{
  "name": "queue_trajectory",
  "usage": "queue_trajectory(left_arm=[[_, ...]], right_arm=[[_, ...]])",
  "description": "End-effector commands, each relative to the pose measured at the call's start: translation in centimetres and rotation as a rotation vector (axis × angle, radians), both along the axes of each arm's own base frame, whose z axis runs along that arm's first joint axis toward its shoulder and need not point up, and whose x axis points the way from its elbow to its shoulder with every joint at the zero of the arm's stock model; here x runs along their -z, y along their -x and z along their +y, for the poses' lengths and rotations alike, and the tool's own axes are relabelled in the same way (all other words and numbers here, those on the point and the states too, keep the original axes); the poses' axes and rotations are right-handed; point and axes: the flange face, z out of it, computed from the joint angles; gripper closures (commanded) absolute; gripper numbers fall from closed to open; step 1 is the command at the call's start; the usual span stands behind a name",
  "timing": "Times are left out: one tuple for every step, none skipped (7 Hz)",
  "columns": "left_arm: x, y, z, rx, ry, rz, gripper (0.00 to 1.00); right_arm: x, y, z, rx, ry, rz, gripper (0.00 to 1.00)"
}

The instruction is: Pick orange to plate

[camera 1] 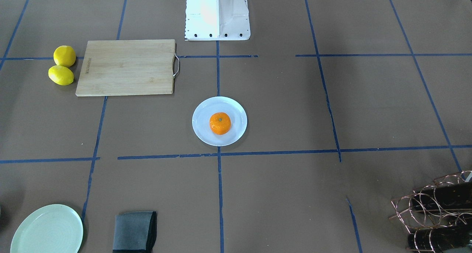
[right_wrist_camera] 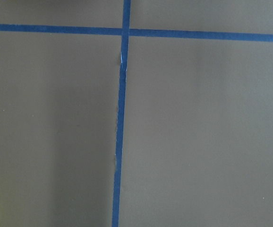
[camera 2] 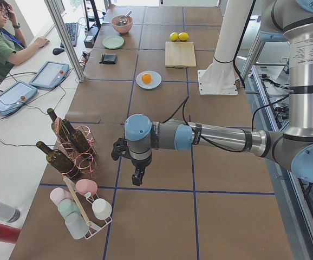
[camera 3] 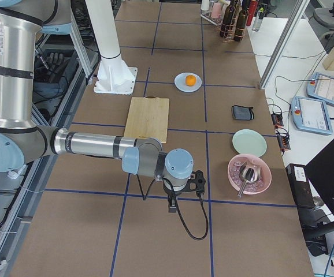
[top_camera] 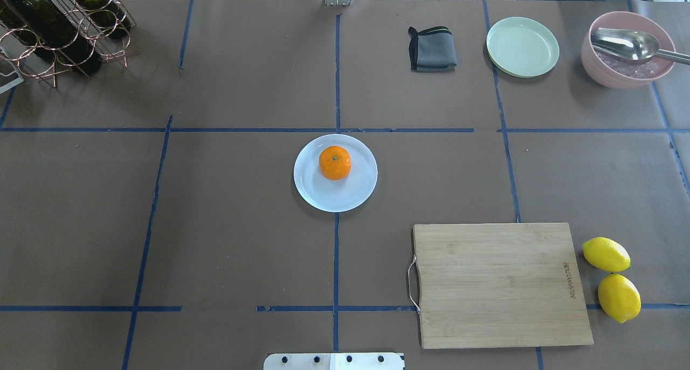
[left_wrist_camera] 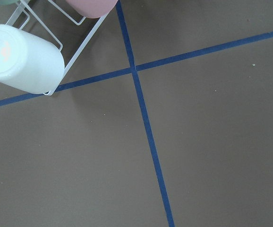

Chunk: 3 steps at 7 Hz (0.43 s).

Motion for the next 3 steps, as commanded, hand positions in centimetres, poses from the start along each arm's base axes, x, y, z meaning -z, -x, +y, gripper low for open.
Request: queue_trajectory(left_arm=[[0.0,0.0,0.0,0.000,0.000,0.000,0.00],[0.0,0.0,0.0,0.000,0.000,0.000,0.00],[0.0,0.0,0.0,0.000,0.000,0.000,0.00]], right_arm=[[-1.6,0.1,1.8,0.002,0.037,0.002,0.00],[-1.3,0.1,2.2,0.001,0.031,-0.001,0.00],[-2.0,0.2,3.2,0.005,0.047,0.004,0.00]])
